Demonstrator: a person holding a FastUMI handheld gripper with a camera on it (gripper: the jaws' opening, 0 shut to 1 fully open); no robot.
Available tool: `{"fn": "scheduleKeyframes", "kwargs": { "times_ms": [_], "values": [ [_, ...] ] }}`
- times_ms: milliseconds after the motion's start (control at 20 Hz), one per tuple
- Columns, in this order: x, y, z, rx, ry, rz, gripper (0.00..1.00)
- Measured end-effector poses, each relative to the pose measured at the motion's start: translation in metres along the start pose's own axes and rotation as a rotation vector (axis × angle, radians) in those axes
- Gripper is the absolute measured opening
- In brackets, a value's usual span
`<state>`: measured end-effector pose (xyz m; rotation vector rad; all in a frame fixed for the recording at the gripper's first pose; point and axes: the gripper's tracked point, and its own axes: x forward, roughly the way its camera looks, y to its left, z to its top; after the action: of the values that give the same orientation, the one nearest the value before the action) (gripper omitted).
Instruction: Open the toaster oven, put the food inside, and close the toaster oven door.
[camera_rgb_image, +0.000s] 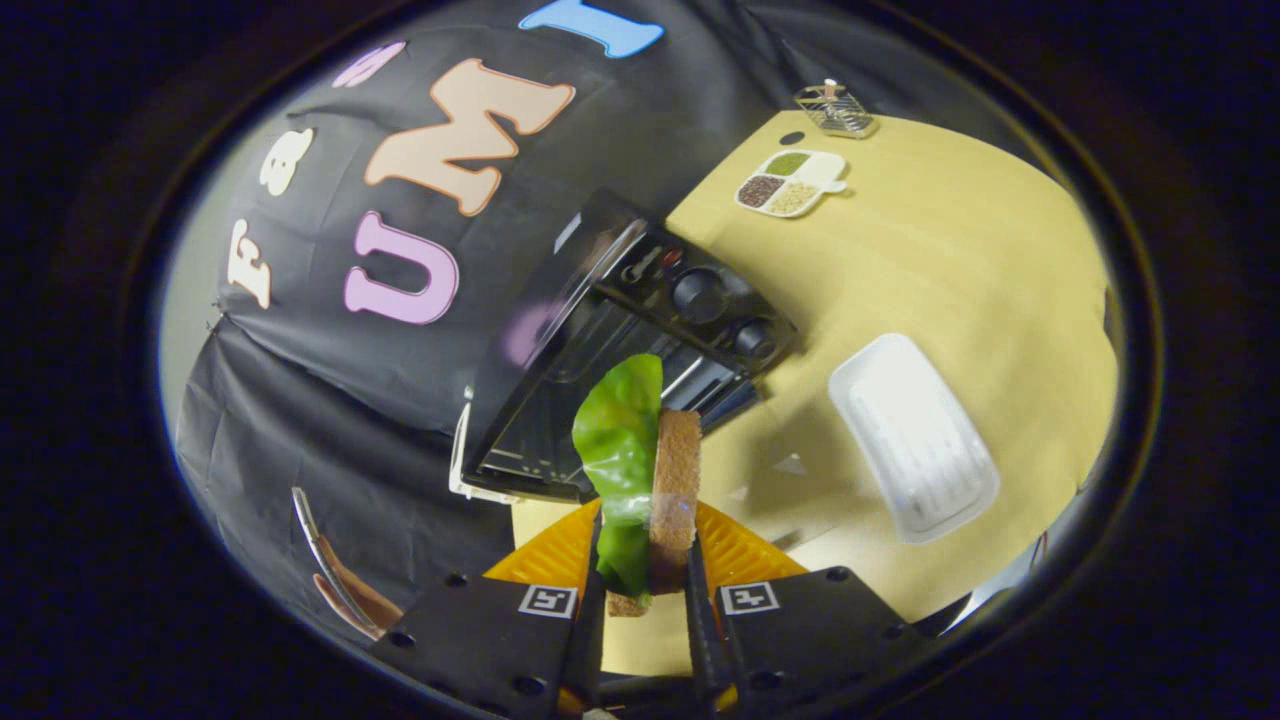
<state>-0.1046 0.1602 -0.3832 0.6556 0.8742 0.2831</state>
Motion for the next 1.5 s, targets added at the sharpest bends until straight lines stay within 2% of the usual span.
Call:
{"fn": "scheduleKeyframes", "kwargs": {
  "times_ms": [100, 250, 350, 700, 950, 1250, 1500],
  "values": [
    [0.018, 0.014, -0.009, 0.046, -0.045, 0.047, 0.38],
    [0.049, 0.045, -0.008, 0.192, -0.085, 0.190, 0.38],
    [0.070, 0.058, 0.000, 0.266, -0.104, 0.245, 0.38],
    [0.135, 0.051, 0.013, 0.195, -0.097, 0.178, 0.37],
    [0.160, 0.046, 0.023, 0.119, -0.148, 0.090, 0.37],
    [0.165, 0.042, 0.033, -0.060, -0.241, -0.005, 0.46],
    [0.157, 0.032, 0.042, -0.175, -0.301, -0.097, 0.68]
  ]
}}
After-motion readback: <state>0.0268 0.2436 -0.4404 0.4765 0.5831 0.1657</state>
